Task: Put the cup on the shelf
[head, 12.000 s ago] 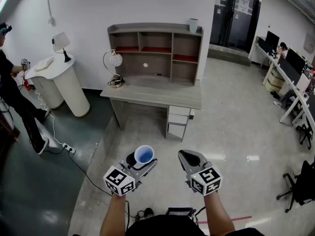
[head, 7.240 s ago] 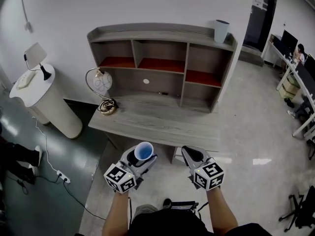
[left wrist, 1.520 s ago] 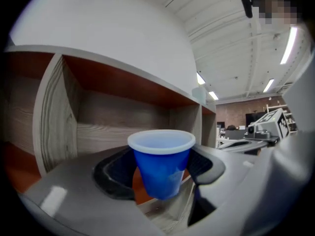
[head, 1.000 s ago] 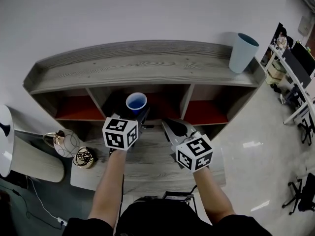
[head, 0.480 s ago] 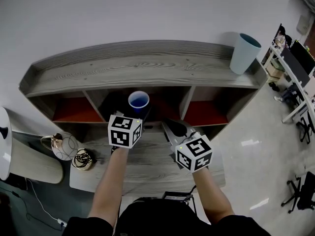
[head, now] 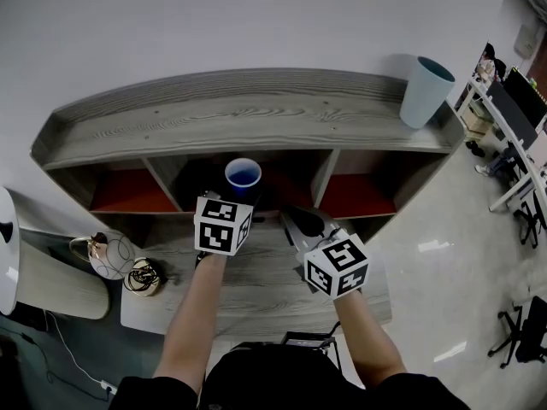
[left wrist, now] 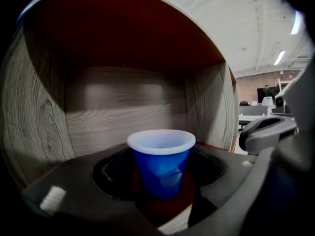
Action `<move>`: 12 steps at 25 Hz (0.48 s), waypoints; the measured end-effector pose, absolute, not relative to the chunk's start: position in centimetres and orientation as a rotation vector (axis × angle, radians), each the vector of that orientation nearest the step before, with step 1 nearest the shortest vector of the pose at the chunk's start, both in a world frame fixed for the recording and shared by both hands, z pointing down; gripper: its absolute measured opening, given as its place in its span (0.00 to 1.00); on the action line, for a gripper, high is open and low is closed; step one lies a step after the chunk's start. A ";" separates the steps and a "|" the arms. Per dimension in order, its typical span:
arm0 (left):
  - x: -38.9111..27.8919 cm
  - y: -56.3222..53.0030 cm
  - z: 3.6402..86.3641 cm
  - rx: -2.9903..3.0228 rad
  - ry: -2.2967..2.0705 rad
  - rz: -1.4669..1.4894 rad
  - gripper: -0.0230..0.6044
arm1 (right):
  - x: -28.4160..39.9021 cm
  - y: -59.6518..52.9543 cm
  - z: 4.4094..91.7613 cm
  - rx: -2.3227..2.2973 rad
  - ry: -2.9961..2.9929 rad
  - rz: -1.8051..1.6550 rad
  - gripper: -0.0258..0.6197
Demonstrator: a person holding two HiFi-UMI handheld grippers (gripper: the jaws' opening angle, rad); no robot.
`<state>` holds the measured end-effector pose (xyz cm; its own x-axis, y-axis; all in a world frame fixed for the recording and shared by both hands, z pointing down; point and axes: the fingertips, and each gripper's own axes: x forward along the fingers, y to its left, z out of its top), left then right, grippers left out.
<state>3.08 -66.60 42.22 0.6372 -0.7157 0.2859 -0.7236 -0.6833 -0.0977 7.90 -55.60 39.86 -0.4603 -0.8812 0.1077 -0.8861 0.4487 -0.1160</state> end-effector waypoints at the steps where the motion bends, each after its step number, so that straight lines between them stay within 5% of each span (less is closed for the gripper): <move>1: 3.1 -66.6 42.2 2.817 -1.241 0.475 0.52 | 7.9 -55.6 39.9 1.616 -2.646 0.242 0.06; 12: 2.5 -66.6 42.6 2.773 -1.246 0.538 0.52 | 8.2 -55.4 39.9 1.613 -2.646 0.244 0.06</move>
